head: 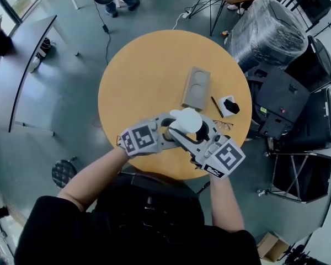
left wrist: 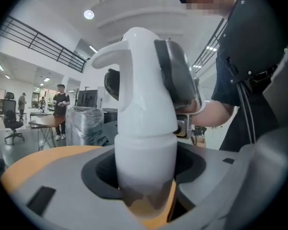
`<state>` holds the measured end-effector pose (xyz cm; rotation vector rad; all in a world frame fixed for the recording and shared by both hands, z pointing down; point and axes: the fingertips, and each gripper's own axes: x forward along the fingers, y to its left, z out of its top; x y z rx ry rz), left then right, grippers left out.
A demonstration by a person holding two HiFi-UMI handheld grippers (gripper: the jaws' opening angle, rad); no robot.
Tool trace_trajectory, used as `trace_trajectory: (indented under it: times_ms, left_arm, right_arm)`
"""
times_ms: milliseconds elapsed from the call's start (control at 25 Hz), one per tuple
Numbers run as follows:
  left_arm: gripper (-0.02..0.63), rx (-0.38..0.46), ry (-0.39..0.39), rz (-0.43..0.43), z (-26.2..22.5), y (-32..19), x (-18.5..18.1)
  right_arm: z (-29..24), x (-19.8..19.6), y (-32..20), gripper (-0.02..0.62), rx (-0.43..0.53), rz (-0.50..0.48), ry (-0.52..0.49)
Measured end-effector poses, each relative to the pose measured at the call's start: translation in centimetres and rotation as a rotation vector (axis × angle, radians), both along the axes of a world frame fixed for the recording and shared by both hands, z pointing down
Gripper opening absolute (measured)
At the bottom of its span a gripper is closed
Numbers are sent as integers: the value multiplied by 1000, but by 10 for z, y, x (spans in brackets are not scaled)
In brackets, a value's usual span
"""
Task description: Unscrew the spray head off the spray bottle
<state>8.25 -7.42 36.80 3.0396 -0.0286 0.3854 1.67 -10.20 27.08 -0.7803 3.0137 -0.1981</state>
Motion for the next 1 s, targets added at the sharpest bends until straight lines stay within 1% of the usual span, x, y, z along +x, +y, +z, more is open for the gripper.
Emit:
trace_trajectory:
  times_ms: [120,240,360,440,520,600,680,840,1000]
  left_arm:
    - [298,-28,32,121,-7,16,-4]
    - [298,-45,54,251,-14,33,-6]
    - [298,-45,47,329,-15,43,-9]
    - [298,-42,42,352,-13,47,-12]
    - [298,-17,34,325,-11,45,-12]
    - [298,21,30,263,-8,40,-10]
    - [298,40,36,210,-7,35,-8]
    - [299,53,66,138,-3,31,-7]
    - [298,59,83,89,0,34,-14]
  right_arm:
    - [-7,-8,14,209,31,-125,1]
    - [-13,-11,28,209,51,-239,-44]
    - [-15,-10,38,209,55,-315,-91]
    - [-17,-12,41,209,66,-340,-120]
    - [-18,-11,41,209,65,-328,-118]
    - [-21,-8,37,209,61,-288,-106]
    - [-28,-5,32,209,66,-251,-98]
    - [-49,-2,31,207,85,-213,-80]
    - [-73,-4,39,209,95,-199,-58]
